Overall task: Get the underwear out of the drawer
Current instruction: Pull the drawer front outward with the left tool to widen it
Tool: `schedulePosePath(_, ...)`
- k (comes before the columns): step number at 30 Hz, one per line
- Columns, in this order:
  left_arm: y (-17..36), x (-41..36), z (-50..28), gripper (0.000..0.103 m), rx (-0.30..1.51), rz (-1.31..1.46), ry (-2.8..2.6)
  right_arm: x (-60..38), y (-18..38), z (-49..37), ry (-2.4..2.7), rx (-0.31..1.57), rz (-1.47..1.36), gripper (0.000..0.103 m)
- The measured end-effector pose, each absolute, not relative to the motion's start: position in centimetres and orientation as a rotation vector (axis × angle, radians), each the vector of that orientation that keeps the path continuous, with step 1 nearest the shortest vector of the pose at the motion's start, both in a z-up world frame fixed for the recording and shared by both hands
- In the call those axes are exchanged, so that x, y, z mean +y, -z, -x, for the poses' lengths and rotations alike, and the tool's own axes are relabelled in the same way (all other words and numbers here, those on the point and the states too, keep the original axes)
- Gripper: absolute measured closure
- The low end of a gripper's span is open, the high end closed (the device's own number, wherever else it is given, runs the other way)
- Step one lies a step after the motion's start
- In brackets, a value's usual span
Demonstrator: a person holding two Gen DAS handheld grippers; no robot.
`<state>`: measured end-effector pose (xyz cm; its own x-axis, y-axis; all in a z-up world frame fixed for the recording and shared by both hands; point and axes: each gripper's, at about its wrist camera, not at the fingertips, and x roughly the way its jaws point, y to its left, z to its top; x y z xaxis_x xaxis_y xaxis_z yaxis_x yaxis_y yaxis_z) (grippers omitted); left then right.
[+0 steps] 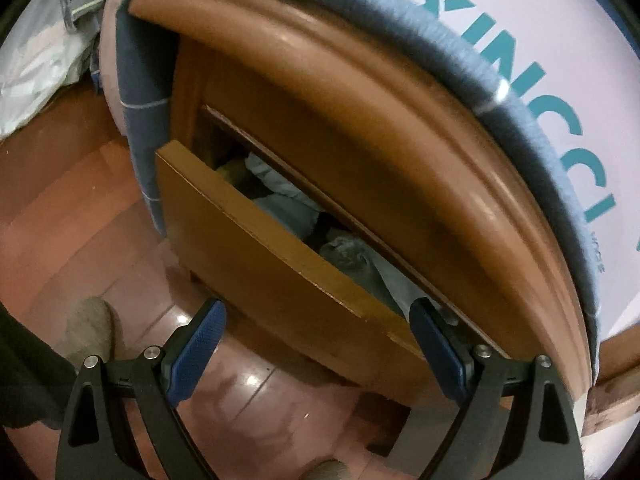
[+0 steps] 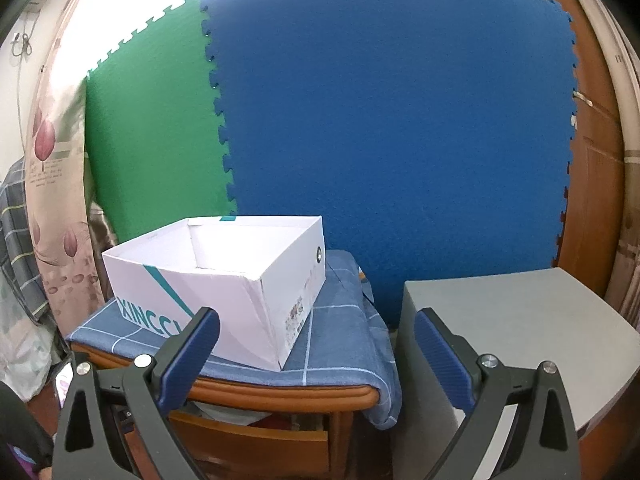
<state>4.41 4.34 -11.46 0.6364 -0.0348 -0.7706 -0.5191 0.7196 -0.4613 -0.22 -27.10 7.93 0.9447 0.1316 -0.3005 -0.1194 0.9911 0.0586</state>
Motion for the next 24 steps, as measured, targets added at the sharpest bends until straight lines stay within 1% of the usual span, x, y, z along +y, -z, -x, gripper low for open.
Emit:
schedulePosePath(12, 13.8, 5.6, -6.0, 0.012, 0.861, 0.84, -0.362, -26.6, -7.7, -0.2, -0.154, 0.341, -0.049, 0.003)
schedulePosePath(24, 15.4, 6.1, -7.0, 0.006, 0.839, 0.898, -0.418, -26.6, -7.2, -0.6, -0.163, 0.369, -0.067, 0.003)
